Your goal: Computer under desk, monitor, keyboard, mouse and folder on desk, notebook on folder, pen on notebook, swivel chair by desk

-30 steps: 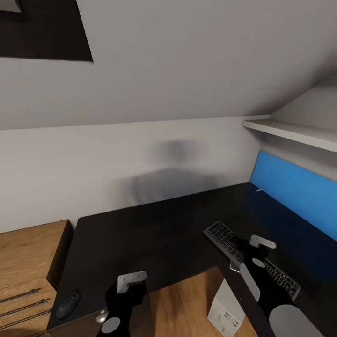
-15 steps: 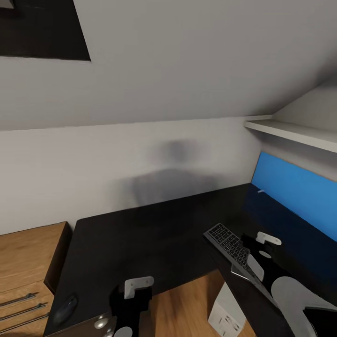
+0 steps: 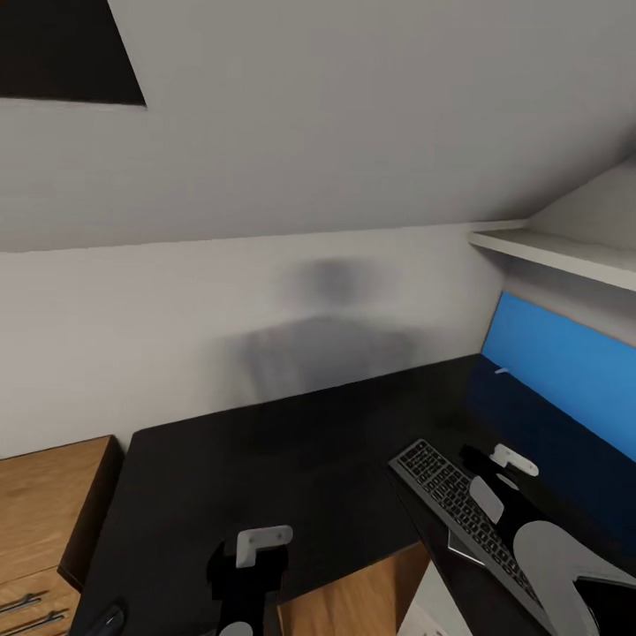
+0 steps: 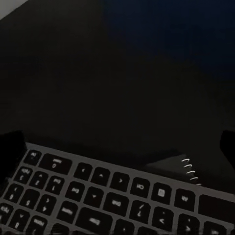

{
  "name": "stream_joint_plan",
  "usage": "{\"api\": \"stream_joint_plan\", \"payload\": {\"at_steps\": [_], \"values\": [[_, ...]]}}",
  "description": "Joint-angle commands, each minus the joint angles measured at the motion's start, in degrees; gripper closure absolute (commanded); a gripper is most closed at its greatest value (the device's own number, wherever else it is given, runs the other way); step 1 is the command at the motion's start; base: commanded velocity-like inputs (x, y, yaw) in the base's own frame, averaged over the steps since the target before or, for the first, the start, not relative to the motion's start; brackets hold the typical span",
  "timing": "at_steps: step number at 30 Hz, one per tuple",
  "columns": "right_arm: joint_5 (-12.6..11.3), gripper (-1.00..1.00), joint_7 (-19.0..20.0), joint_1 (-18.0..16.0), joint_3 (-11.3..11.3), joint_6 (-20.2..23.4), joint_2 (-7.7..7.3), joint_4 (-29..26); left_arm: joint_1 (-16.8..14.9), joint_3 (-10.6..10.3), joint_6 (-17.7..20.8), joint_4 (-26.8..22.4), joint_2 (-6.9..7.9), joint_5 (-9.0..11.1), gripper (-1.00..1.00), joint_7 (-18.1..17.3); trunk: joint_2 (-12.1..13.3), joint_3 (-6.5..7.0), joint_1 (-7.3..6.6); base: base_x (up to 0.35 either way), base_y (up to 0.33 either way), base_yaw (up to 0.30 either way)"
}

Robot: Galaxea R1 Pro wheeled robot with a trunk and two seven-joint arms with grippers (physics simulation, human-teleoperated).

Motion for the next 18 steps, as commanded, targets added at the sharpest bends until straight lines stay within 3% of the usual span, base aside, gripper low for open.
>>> {"api": "stream_joint_plan", "payload": {"at_steps": [1, 6, 9, 15, 18], "values": [[-0.7, -1.00, 0.0, 0.0, 0.0, 0.4, 0.00, 0.0, 0.0, -0.1, 0.2, -0.1, -0.02, 0.3, -1.00, 0.3, -0.1, -0.11, 0.04, 0.046, 0.000, 0.000], [-1.1, -1.00, -0.1, -0.1, -0.1, 5.3, -0.55, -0.3, -0.1, -1.3, 0.2, -0.1, -0.11, 0.3, -1.00, 0.4, -0.1, -0.11, 0.04, 0.022, 0.000, 0.000], [-1.2, -1.00, -0.1, -0.2, -0.2, 8.6, -2.16, -0.7, -0.1, -3.9, 0.2, -0.2, -0.12, 0.2, -1.00, 0.6, -0.1, -0.11, 0.04, 0.006, 0.000, 0.000], [-1.3, -1.00, -0.1, -0.4, -0.3, 10.7, -4.11, -0.8, -0.1, -4.6, 0.2, -0.2, -0.16, 0.2, -1.00, 0.7, -1.7, -0.83, 0.92, 0.001, 0.000, 0.000], [-1.3, -1.00, -0.1, -0.5, -0.5, 11.0, -4.39, -0.8, -0.1, -4.7, 0.2, -0.2, -0.18, 0.2, -1.00, 0.7, -2.9, -1.37, 1.58, 0.000, 0.000, 0.000]]}}
